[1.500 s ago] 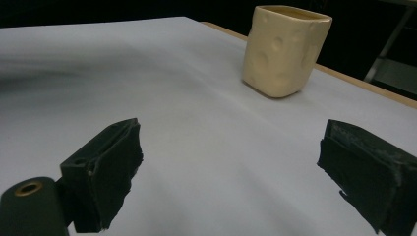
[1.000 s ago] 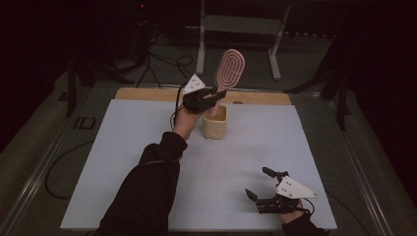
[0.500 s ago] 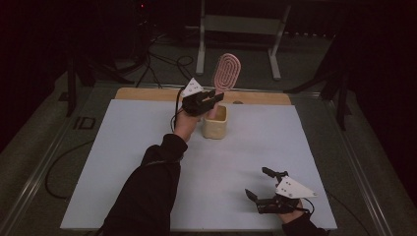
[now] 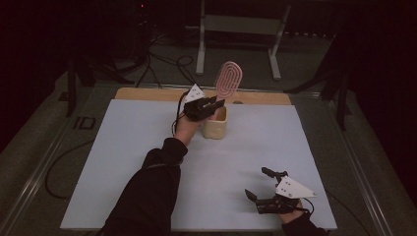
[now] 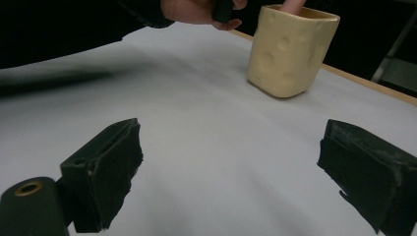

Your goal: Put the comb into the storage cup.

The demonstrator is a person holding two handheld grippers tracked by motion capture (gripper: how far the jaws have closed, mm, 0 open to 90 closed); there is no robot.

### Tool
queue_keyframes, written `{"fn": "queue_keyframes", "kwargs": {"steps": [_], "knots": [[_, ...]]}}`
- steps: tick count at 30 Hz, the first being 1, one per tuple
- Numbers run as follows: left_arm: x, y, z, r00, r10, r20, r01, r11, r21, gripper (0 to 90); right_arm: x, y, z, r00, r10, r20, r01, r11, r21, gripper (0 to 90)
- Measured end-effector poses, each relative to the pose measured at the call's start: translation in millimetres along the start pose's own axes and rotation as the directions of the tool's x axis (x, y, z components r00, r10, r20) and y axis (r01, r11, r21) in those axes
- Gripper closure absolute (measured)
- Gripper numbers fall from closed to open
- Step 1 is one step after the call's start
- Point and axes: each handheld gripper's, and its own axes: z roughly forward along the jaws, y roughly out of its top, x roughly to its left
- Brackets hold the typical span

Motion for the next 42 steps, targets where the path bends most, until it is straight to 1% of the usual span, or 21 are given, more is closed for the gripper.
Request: {"fn": "queue_keyframes", "kwargs": {"steps": [3,6,7,9,12,13,14,15,16,18,19,21,22,23,26,29,31,32,35,39,42], "knots": [[-0.9,-1.5,0.2,0.9999,0.017,-0.003,-0.017,0.9995,0.025,69.6,0.0,0.0,0.4,1.0000,-0.003,-0.001,0.003,1.000,0.000,8.6],[-0.6,-1.7,-0.1,0.9998,0.020,-0.002,-0.020,0.9989,0.042,68.9,0.2,0.1,0.4,1.0000,-0.001,-0.003,0.001,1.000,0.001,8.6],[0.2,-1.2,0.3,0.9999,0.010,0.004,-0.010,0.9988,0.048,66.9,0.1,0.0,0.4,1.0000,-0.002,-0.002,0.002,1.000,0.001,8.5],[0.2,-0.6,0.3,0.9999,0.009,-0.004,-0.009,0.9983,0.058,58.8,0.0,0.0,0.6,1.0000,-0.002,-0.002,0.002,1.000,0.001,8.5],[1.3,1.5,1.6,0.9993,-0.033,-0.020,0.034,0.9954,0.089,35.1,0.1,0.1,0.6,1.0000,-0.003,-0.002,0.003,1.000,0.001,8.6],[2.0,2.3,0.7,0.9989,-0.043,-0.015,0.044,0.9953,0.086,29.3,0.0,0.1,0.5,1.0000,-0.003,-0.002,0.003,1.000,0.001,8.6],[2.8,2.8,-0.4,0.9990,-0.045,-0.007,0.045,0.9950,0.089,27.3,0.1,0.2,0.5,1.0000,-0.002,-0.002,0.002,1.000,0.000,8.5],[2.8,2.8,-0.4,0.9990,-0.045,-0.007,0.045,0.9950,0.089,21.4,0.1,0.2,0.5,1.0000,-0.002,-0.002,0.002,1.000,0.000,8.5],[3.8,4.2,-2.4,0.9987,-0.050,0.008,0.049,0.9946,0.091,15.1,0.1,0.3,0.3,1.0000,-0.002,-0.002,0.002,1.000,-0.002,8.5],[4.4,5.6,-3.3,0.9986,-0.051,-0.013,0.052,0.9936,0.100,14.8,0.3,0.3,0.1,1.0000,0.000,-0.002,0.000,1.000,-0.001,8.5],[5.3,5.9,-4.2,0.9985,-0.056,0.001,0.055,0.9933,0.101,12.8,0.1,0.4,0.3,1.0000,-0.003,-0.002,0.003,1.000,-0.003,8.5],[5.1,6.4,-4.8,0.9987,-0.051,-0.003,0.051,0.9931,0.106,7.9,0.2,0.4,0.4,1.0000,-0.003,-0.001,0.003,1.000,-0.003,8.5],[4.8,6.8,-5.5,0.9990,-0.043,0.005,0.042,0.9919,0.120,7.9,0.3,0.5,0.4,1.0000,-0.004,-0.001,0.004,1.000,-0.002,8.5],[4.4,7.0,-5.5,0.9991,-0.041,0.004,0.040,0.9911,0.127,1.4,0.3,0.5,0.3,1.0000,-0.006,-0.001,0.006,1.000,-0.002,8.6],[3.2,8.0,-6.0,0.9993,-0.035,0.011,0.033,0.9874,0.155,0.0,0.1,0.4,0.5,1.0000,-0.003,-0.001,0.003,1.000,-0.003,8.5],[2.3,8.5,-7.1,0.9993,-0.034,0.015,0.031,0.9857,0.166,0.0,0.0,0.4,0.6,1.0000,-0.004,0.000,0.004,1.000,-0.001,8.5],[2.6,9.0,-7.7,0.9984,-0.052,0.019,0.048,0.9794,0.196,0.0,0.0,0.3,0.8,1.0000,-0.006,0.002,0.006,1.000,-0.001,8.5],[2.5,9.2,-8.0,0.9985,-0.051,0.019,0.046,0.9782,0.202,0.0,-0.1,0.3,0.8,1.0000,-0.006,0.002,0.006,1.000,-0.002,8.6],[2.5,11.3,-10.8,0.9989,-0.043,0.018,0.039,0.9767,0.211,0.0,-0.3,0.1,0.5,1.0000,-0.001,0.001,0.001,1.000,0.000,8.6],[2.1,14.7,-14.2,0.9993,-0.034,0.015,0.030,0.9781,0.206,0.0,-0.4,0.0,0.7,1.0000,-0.001,0.002,0.001,1.000,0.001,8.6],[-0.2,19.0,-18.4,0.9995,-0.024,0.023,0.018,0.9778,0.209,0.0,-0.5,0.0,0.7,1.0000,0.001,0.003,-0.001,1.000,0.001,8.5]]}}
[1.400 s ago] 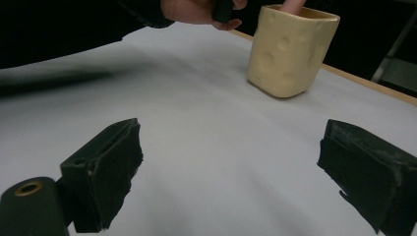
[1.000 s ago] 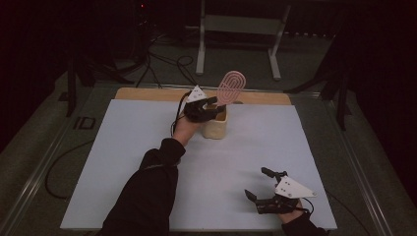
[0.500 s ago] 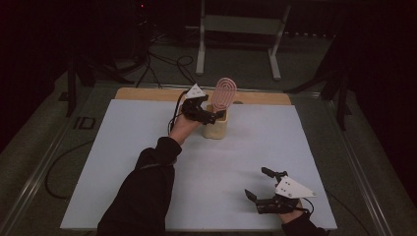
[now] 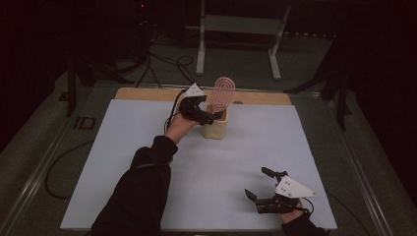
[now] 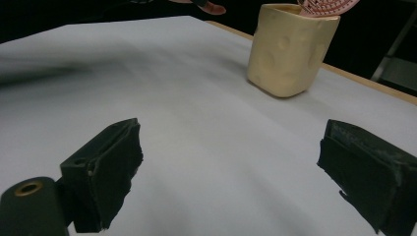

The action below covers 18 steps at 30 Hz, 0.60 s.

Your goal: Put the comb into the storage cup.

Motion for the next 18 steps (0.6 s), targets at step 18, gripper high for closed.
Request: {"fn": "queue_keyframes", "kwargs": {"steps": [18], "knots": [[-8.6,2.1,-29.6,0.9990,0.042,0.018,-0.042,0.9991,0.012,0.0,0.0,0.5,1.1,1.0000,0.004,0.001,-0.004,1.000,0.003,8.6]]}}
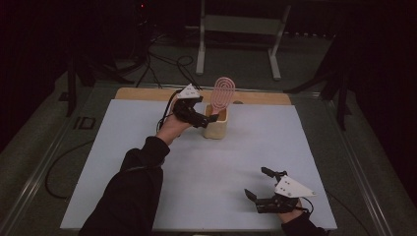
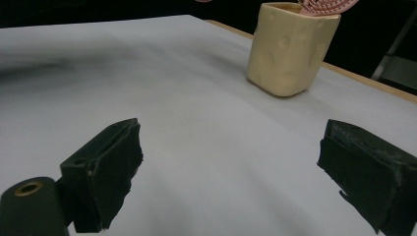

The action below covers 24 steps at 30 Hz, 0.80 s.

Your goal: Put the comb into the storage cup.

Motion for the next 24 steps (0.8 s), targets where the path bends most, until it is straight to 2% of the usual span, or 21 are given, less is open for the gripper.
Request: {"fn": "queue_keyframes", "kwargs": {"steps": [4,24], "knots": [[-1.6,-1.9,-9.1,1.0000,0.000,0.009,0.000,1.0000,0.002,0.0,0.0,0.4,1.0,1.0000,-0.004,-0.003,0.004,1.000,-0.003,8.5],[-6.4,-18.1,-52.3,0.9998,0.021,0.005,-0.021,0.9994,0.026,0.0,0.5,0.9,2.7,1.0000,-0.006,-0.006,0.006,1.000,-0.001,8.5]]}}
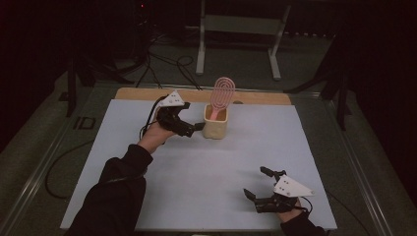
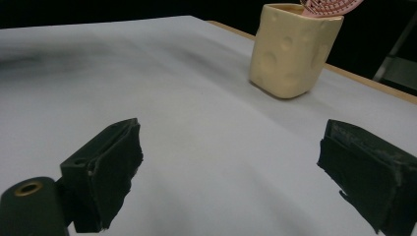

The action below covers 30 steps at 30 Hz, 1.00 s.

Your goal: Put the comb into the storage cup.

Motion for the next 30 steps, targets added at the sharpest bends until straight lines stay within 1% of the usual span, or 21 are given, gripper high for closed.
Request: {"fn": "queue_keyframes", "kwargs": {"steps": [6,11,13,16,26,29,30], "knots": [[0.7,-8.4,-12.9,1.0000,-0.008,-0.004,0.008,1.0000,0.000,0.0,0.6,0.1,0.7,1.0000,0.001,-0.003,-0.001,1.000,0.003,8.5],[-1.1,-15.5,-22.6,1.0000,-0.003,-0.007,0.003,1.0000,0.009,0.0,1.0,0.2,1.3,1.0000,-0.001,-0.003,0.001,1.000,0.004,8.5],[-2.1,-19.0,-26.5,0.9999,-0.010,-0.012,0.010,0.9999,0.008,0.0,1.0,0.3,1.4,1.0000,-0.001,-0.004,0.001,1.000,0.004,8.5],[-2.6,-24.5,-33.2,0.9999,-0.006,-0.013,0.007,0.9999,0.014,0.0,1.2,0.3,1.6,1.0000,0.001,-0.005,-0.001,1.000,0.005,8.5],[-5.4,-50.3,-56.4,0.9995,-0.022,-0.023,0.023,0.9995,0.024,0.0,1.6,0.6,1.9,1.0000,-0.001,-0.004,0.001,1.000,0.004,8.5],[-7.9,-59.1,-64.1,0.9992,-0.027,-0.028,0.028,0.9993,0.026,0.0,1.6,0.6,2.0,1.0000,-0.006,-0.004,0.006,1.000,0.003,8.5],[-8.9,-62.9,-66.9,0.9990,-0.026,-0.036,0.027,0.9991,0.031,0.0,1.5,0.6,2.0,1.0000,-0.006,-0.004,0.006,1.000,0.002,8.5]]}}
